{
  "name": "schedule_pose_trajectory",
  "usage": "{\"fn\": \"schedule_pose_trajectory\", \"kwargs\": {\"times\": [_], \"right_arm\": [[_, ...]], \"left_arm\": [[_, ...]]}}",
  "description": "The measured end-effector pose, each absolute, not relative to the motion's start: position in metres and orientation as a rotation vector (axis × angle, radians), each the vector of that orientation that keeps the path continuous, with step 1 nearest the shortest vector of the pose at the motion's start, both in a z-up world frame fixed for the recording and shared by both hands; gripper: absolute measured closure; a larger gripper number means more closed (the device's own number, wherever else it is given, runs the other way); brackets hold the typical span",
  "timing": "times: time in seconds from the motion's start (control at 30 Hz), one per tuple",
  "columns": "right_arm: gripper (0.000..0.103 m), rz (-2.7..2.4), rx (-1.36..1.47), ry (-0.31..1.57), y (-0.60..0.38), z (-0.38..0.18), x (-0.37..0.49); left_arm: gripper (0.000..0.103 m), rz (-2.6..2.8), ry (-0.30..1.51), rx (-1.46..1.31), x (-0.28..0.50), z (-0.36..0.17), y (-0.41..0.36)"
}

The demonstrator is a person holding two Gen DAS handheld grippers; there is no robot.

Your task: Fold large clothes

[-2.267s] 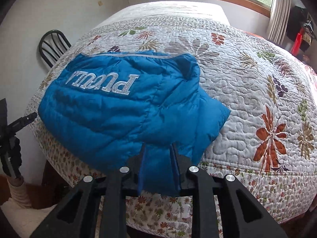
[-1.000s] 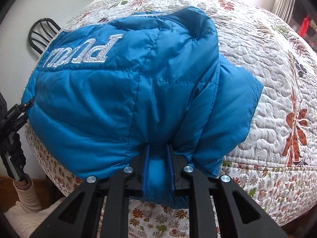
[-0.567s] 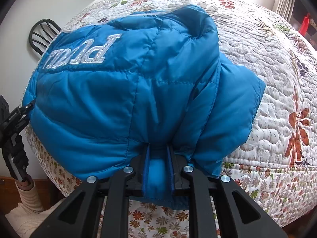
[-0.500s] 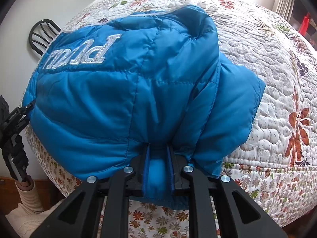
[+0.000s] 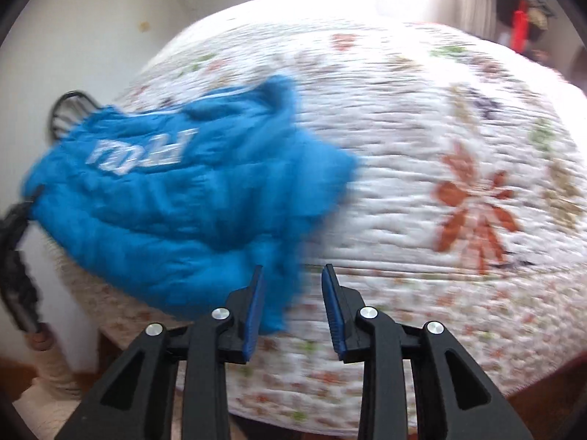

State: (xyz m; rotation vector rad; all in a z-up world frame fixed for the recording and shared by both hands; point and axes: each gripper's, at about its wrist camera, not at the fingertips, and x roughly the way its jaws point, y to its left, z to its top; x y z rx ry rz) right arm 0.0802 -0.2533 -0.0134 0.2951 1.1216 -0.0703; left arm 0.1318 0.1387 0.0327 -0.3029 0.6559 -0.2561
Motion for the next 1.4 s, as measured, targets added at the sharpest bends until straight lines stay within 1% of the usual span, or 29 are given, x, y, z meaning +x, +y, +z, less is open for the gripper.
{"fn": "schedule_pose_trajectory", "kwargs": {"times": [0.17,0.3,0.47,0.6,0.7,0.8,0.9,0.93,0.97,1.0,1.07,1.1,1.17,1.27,1.4], "right_arm": [[0.070,-0.169,0.331,1.158,-0.290,-0.024,0.057],[0.070,-0.168,0.333,1.186,-0.289,-0.030,0.054],[0.070,-0.122,0.313,1.213,-0.279,-0.035,0.061],[0.070,-0.123,0.318,1.254,-0.277,-0.047,0.063],[0.070,-0.117,0.339,1.278,-0.280,-0.060,0.062],[0.070,-0.109,0.364,1.303,-0.283,-0.073,0.063],[0.070,-0.109,0.365,1.306,-0.283,-0.073,0.064],[0.070,-0.116,0.367,1.308,-0.284,-0.070,0.065],[0.070,-0.128,0.359,1.309,-0.282,-0.065,0.067],[0.070,-0.144,0.344,1.311,-0.280,-0.058,0.069],[0.068,-0.150,0.319,1.298,-0.273,-0.040,0.076],[0.063,-0.139,0.314,1.278,-0.266,-0.027,0.077],[0.060,-0.141,0.302,1.243,-0.253,-0.007,0.079],[0.059,-0.168,0.310,1.218,-0.242,0.012,0.084],[0.059,-0.194,0.302,1.218,-0.237,0.016,0.087]], "left_arm": [[0.080,-0.357,0.568,-0.152,0.126,0.076,0.063],[0.080,-0.448,0.592,-0.043,0.123,0.076,-0.007],[0.078,-0.564,0.704,0.038,0.134,0.043,-0.083],[0.074,-0.631,0.847,0.106,0.148,-0.011,-0.137],[0.072,-0.604,0.839,0.190,0.144,-0.039,-0.161],[0.072,-0.599,0.860,0.179,0.148,-0.046,-0.163],[0.069,-0.603,0.904,0.153,0.152,-0.038,-0.158],[0.067,-0.607,0.925,0.142,0.150,-0.033,-0.154],[0.061,-0.610,0.941,0.130,0.148,-0.025,-0.150],[0.058,-0.611,0.950,0.123,0.146,-0.018,-0.147],[0.047,-0.591,0.948,0.107,0.137,-0.005,-0.140],[0.047,-0.569,0.935,0.113,0.132,0.001,-0.138],[0.047,-0.540,0.907,0.120,0.124,0.011,-0.135],[0.047,-0.506,0.910,0.100,0.118,0.019,-0.126],[0.047,-0.461,0.914,0.074,0.117,0.027,-0.108]]}}
